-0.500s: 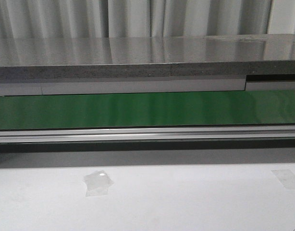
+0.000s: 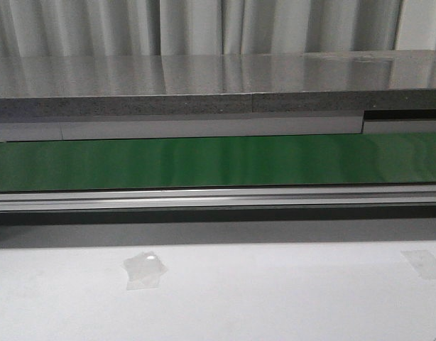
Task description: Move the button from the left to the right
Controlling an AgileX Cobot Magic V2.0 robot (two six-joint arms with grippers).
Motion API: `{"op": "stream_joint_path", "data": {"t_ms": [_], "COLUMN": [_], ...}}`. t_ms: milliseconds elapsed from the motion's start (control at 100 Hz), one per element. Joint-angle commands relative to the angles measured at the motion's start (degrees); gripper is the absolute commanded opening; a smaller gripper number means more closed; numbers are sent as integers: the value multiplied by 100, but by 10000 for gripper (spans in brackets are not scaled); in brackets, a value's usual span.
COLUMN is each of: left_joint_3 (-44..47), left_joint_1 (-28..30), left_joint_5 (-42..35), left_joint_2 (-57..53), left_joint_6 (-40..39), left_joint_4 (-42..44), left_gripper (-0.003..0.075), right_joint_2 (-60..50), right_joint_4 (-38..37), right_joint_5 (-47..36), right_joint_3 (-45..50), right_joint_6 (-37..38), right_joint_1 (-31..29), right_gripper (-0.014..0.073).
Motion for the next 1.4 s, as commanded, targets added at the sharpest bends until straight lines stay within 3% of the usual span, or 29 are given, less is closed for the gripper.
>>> {"op": "stream_joint_path", "data": {"t_ms": [0,130,600,820,1140,1390], "left_joint_3": [214,-52,-2814,-4275,-5591,-5576], "left_joint_1": [-28,-28,-28,-28,-28,-28], "left_joint_5": [-514,-282,2687,4527,7033,7141], "left_joint_2": [-197,-197,892,1684,3053,3538], "left_joint_6": [-35,-35,-35,-35,-35,88], "left_joint_4": [-27,-27,42,212,445,455], "left_gripper": [-20,-20,-20,-20,-20,-20], "right_joint_2": [-109,-109,-109,-109,-109,-109], "right_joint_4": [-56,-56,-56,-56,-56,-56], "right_joint_5": [-501,-501,-501,-501,-501,-501], "right_joint_3": [-91,-91,-91,-91,-91,-91], "right_joint_6": [-11,-11,-11,-11,-11,-11], "right_joint_1": [-41,-41,-41,-41,-41,-41], "right_gripper": [-68,-68,-68,-68,-68,-68]}}
